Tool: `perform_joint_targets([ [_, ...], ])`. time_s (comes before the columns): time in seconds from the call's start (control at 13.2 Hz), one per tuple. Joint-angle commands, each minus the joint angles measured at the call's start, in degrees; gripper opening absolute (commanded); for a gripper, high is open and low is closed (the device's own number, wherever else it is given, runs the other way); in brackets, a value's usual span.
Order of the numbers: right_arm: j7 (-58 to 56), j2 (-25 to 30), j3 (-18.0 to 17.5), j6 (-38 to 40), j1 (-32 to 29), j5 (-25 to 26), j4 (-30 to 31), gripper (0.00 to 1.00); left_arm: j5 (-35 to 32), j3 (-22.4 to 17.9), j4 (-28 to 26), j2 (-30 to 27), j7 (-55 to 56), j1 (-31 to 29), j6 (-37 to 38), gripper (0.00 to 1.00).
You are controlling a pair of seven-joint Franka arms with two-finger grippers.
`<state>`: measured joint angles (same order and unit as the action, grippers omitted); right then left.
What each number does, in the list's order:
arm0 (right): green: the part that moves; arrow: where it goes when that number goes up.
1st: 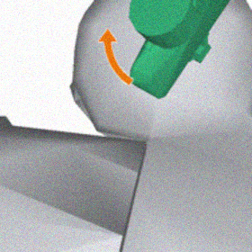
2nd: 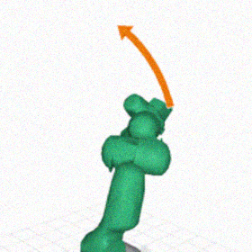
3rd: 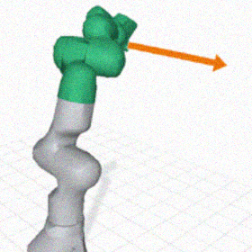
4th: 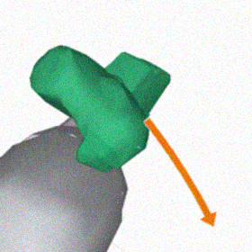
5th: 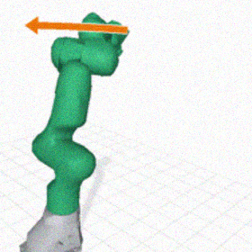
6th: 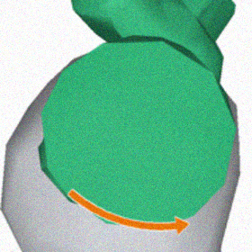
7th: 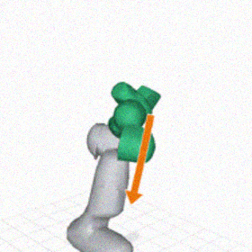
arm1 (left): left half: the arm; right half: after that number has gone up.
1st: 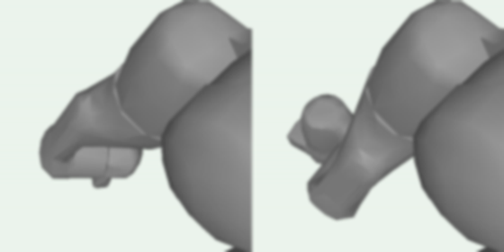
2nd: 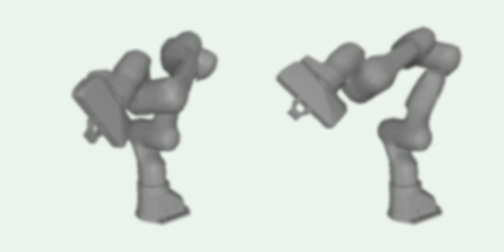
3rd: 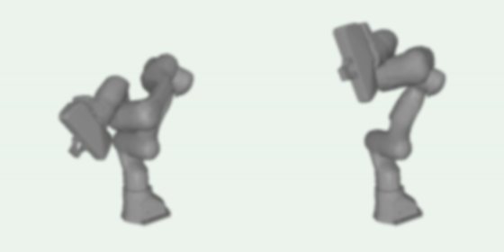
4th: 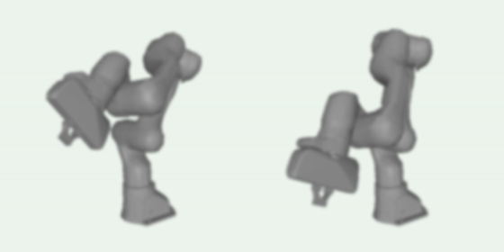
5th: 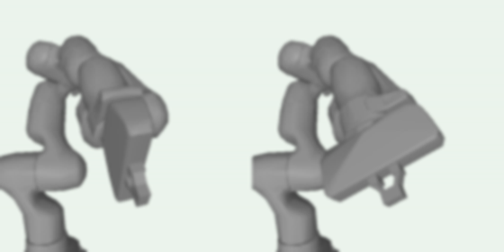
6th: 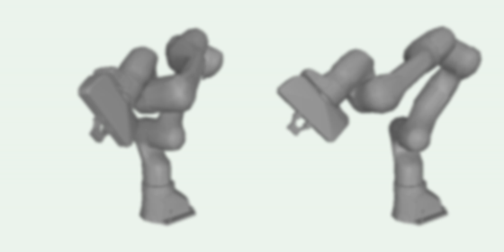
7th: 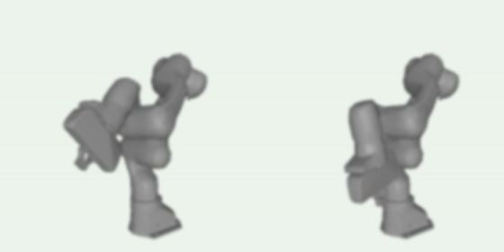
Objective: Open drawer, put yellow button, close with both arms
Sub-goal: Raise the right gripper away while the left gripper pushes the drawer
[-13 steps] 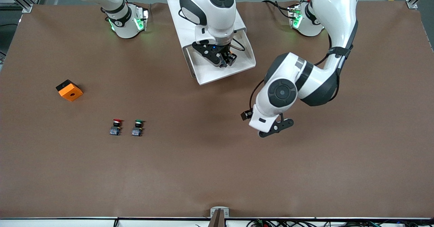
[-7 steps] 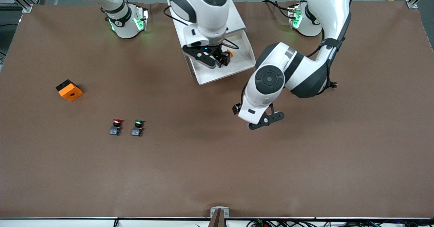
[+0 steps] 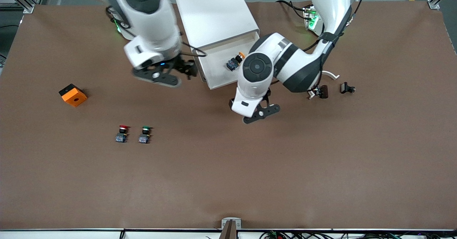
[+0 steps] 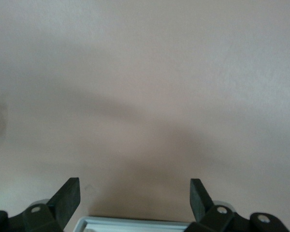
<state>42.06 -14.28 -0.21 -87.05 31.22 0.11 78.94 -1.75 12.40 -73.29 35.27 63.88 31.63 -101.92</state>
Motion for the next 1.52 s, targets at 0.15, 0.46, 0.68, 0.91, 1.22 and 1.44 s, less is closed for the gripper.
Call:
perform_joint_targets([
  [0.15, -23.1, 1.7, -1.0, 1.0, -14.3, 0.6, 0.2, 1.00, -1.3, 0.3, -1.8, -1.2, 2.8, 2.8, -0.9, 1.00],
  [0.46, -36.4, 1.7, -1.2, 1.0, -25.6, 2.6, 0.3, 1.00, -1.4, 0.3, -1.8, -1.2, 2.9, 4.4, -0.9, 1.00],
  [0.68, -44.6, 1.5, -1.2, 0.9, -32.2, 2.5, 0.3, 1.00, -2.3, 0.3, -1.9, -1.2, 1.1, 5.0, -0.9, 1.00],
  [0.91, -47.4, 1.3, -1.2, 0.5, -35.7, 2.9, 0.3, 1.00, -3.4, 0.3, -1.9, -1.2, -2.2, 4.9, -1.0, 1.00],
  [1.22, -46.7, 1.1, -1.1, 0.7, -38.3, 2.9, -0.8, 1.00, -3.5, 0.3, -3.2, -1.3, -4.0, 4.8, -4.2, 1.00],
  [1.44, -46.6, 1.1, -1.2, 0.3, -39.5, 2.4, -2.2, 1.00, -3.4, 1.6, -10.4, -5.0, -3.9, 4.7, -10.7, 1.00],
])
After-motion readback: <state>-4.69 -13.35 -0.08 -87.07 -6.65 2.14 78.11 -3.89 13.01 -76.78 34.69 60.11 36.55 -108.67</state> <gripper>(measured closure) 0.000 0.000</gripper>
